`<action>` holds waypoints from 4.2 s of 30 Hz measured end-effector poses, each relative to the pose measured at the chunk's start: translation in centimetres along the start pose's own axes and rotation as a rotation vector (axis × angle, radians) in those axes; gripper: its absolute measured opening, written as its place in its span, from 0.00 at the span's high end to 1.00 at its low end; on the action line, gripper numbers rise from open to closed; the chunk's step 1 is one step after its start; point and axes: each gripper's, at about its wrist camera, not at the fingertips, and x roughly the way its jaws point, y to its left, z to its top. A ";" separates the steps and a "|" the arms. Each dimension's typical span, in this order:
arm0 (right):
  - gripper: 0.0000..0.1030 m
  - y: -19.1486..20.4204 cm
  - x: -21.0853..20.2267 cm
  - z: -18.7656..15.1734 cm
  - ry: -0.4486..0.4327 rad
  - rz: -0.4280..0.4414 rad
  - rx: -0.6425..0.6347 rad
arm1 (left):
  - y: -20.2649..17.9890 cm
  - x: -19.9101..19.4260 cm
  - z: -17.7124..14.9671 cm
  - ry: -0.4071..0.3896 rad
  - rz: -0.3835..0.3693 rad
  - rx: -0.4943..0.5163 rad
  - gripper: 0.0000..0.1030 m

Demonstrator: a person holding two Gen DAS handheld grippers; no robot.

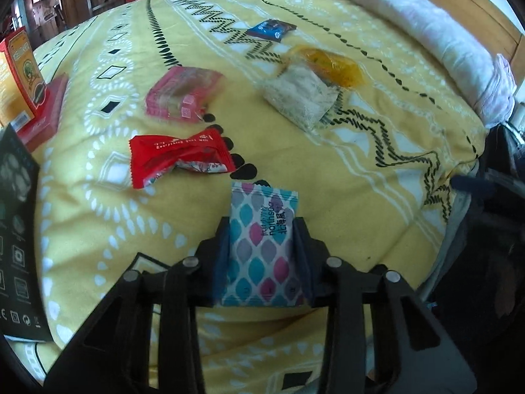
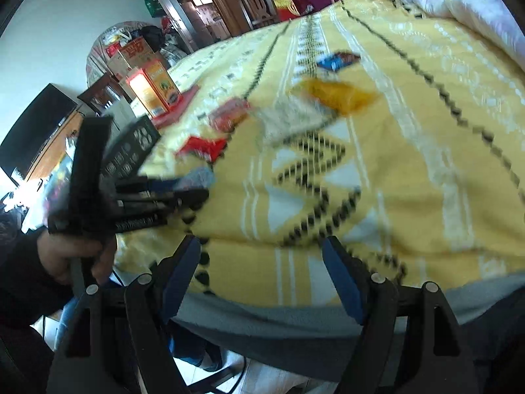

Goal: Organize snacks
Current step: 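Grasp the pink-patterned packet with left while right grasps the red-white cake packet, then carry both packets over the glass bowl and lower them in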

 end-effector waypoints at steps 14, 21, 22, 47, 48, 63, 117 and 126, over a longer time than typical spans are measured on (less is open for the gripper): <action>0.23 -0.3 5.8 11.9 -0.001 0.036 -0.083 | 3.0 -3.5 0.4 -0.078 -0.032 -0.145 0.66; 0.19 5.7 14.0 15.0 0.122 0.053 -0.364 | 4.4 -4.5 -0.5 -0.087 -0.042 -0.190 0.66; 0.18 6.4 15.1 15.4 0.137 0.044 -0.401 | 4.7 -4.7 -0.6 -0.085 -0.046 -0.200 0.66; 0.39 7.0 11.7 15.0 0.036 0.057 -0.197 | 5.9 -9.1 0.5 -0.185 -0.012 -0.233 0.65; 0.39 7.3 10.8 14.8 0.029 0.062 -0.195 | 5.8 -9.5 0.6 -0.197 -0.009 -0.230 0.65; 0.39 14.6 2.7 17.4 -0.124 0.088 -0.284 | 11.1 -19.4 1.5 -0.397 0.163 -0.308 0.65; 0.39 52.6 10.5 20.1 0.106 0.522 -0.644 | 30.9 -32.4 -10.3 -0.495 0.658 -0.750 0.65; 0.39 52.9 11.4 19.7 0.124 0.518 -0.639 | 30.9 -32.0 -10.4 -0.495 0.647 -0.757 0.65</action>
